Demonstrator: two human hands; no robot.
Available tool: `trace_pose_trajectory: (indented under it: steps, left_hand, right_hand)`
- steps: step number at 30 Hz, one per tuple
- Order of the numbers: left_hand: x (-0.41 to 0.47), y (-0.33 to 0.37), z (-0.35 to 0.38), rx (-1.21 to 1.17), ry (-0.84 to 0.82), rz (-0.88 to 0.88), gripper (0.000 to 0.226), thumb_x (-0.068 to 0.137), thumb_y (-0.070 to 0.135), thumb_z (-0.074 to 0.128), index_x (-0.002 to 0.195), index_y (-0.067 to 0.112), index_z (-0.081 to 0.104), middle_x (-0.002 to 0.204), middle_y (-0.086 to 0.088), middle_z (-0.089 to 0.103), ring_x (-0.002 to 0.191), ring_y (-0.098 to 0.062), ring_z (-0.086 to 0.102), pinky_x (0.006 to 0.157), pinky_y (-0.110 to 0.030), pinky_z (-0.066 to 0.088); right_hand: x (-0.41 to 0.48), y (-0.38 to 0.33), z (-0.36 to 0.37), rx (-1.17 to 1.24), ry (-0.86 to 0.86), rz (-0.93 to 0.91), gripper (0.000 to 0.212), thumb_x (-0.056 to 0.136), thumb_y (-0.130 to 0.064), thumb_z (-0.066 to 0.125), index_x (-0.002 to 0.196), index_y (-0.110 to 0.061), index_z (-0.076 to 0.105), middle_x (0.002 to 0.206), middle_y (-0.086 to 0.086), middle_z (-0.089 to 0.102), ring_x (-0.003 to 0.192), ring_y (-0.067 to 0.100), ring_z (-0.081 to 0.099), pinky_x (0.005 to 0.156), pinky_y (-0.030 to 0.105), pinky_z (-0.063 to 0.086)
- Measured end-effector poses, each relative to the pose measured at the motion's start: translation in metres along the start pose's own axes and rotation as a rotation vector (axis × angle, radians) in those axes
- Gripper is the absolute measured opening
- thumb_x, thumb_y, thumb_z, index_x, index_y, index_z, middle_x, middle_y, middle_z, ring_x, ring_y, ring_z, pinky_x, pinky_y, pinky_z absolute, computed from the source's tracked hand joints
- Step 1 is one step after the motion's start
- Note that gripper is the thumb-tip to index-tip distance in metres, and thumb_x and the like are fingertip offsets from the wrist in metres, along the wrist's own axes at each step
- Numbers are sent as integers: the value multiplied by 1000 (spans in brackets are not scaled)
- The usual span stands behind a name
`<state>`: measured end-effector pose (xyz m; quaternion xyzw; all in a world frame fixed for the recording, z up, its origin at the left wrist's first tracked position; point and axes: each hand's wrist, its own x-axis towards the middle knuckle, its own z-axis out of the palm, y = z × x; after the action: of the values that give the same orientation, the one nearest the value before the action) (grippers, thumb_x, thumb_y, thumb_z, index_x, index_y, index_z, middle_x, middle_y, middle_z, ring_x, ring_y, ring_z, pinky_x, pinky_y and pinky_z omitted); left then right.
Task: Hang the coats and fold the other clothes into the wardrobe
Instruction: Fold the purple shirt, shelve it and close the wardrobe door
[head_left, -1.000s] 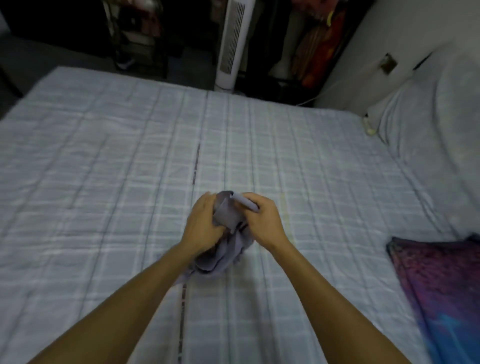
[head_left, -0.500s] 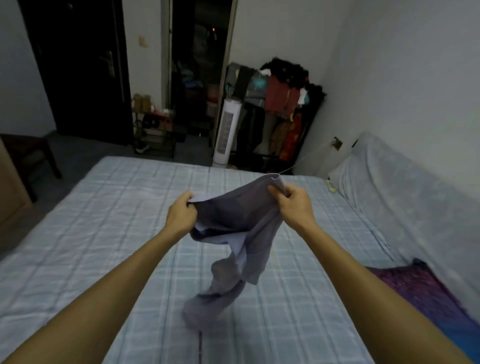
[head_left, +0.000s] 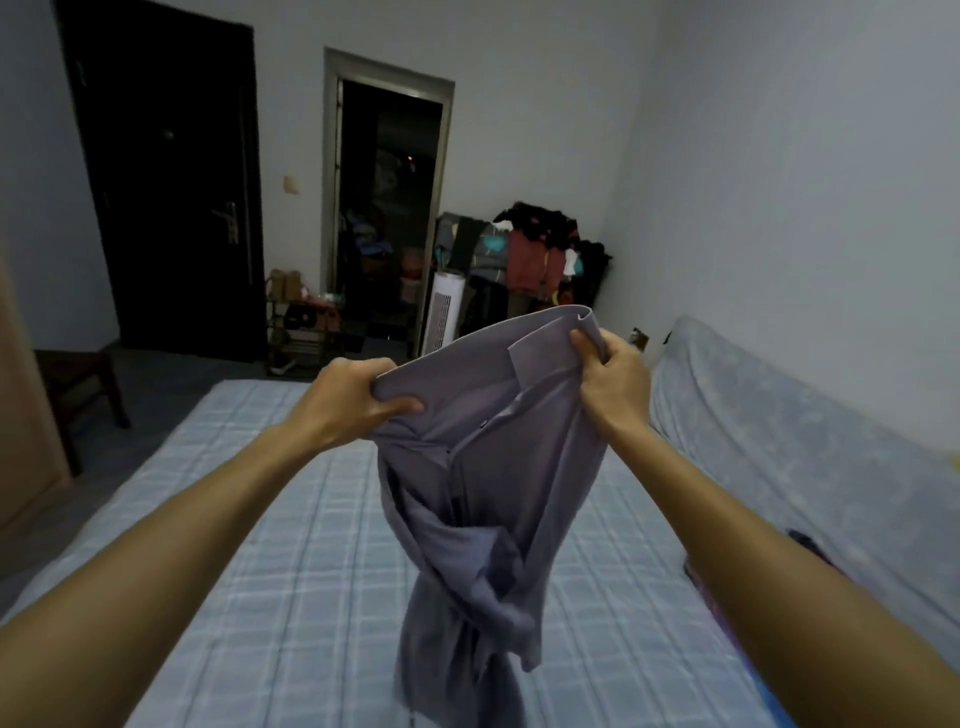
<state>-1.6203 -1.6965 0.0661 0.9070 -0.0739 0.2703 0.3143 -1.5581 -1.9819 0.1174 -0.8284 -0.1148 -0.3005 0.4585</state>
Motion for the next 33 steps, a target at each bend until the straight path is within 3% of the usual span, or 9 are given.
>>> trace_pose_trajectory:
  steps: [3,7,12,16,18,21,25,29,33]
  left_hand:
    - [-4,9,-19,144,-17,-44,8,74,27,73,70,26,66,64,7,65,63,-12,64,57,-30,50]
    - [-9,33,-40,61,197,-199,13,81,15,56,75,19,66,76,-4,67,73,-23,61,65,-33,50]
    - [-3,93,-35,-626,318,-501,20,94,26,47,87,13,61,82,-10,64,72,-25,62,63,-39,56]
    - [-10,116,-28,-426,424,-423,28,93,34,49,70,18,46,66,-1,49,63,-16,45,55,-28,36]
    - [-20,129,-27,-314,449,-319,27,90,43,56,78,18,58,74,5,60,65,-9,53,60,-27,43]
    - [-34,151,-20,-224,316,-231,44,78,60,63,95,19,64,90,2,68,81,-12,64,70,-31,51]
    - [-52,168,-15,88,-30,-161,79,53,70,70,113,24,48,99,4,63,87,-14,61,67,-28,48]
    - [-68,168,-7,240,-245,-156,98,45,58,82,126,36,30,110,7,59,95,-12,59,76,-36,52]
    - [-76,170,-6,205,-237,-163,69,69,33,75,124,26,35,111,0,58,96,-17,59,76,-36,51]
  right_hand:
    - [0,-12,-18,-76,13,-90,28,95,-46,48,94,-26,68,77,-5,64,71,15,56,60,27,34]
    - [4,-16,-46,-96,-4,-134,32,94,-48,48,100,-24,68,79,-4,61,73,13,53,61,26,31]
    - [6,-24,-68,-7,1,-187,36,94,-52,47,68,-27,52,60,-10,52,56,7,48,51,28,31]
    - [11,-16,-83,36,-8,-189,34,94,-51,47,73,-26,55,58,-13,49,56,4,48,52,28,32]
    - [14,-8,-87,61,-17,-186,37,93,-53,47,78,-23,60,61,-13,52,61,13,53,55,30,38]
    - [17,-1,-90,103,-40,-165,45,93,-55,45,81,-17,64,65,-7,57,63,15,55,57,31,42]
    - [19,6,-89,112,-70,-166,47,95,-54,41,73,-15,56,62,-3,56,57,12,52,50,29,36]
    - [19,18,-89,108,-131,-177,46,96,-54,37,76,-18,55,67,-2,60,62,15,56,52,30,38]
    - [12,17,-92,159,-167,-170,42,98,-51,32,84,-18,52,73,1,61,66,21,57,60,42,47]
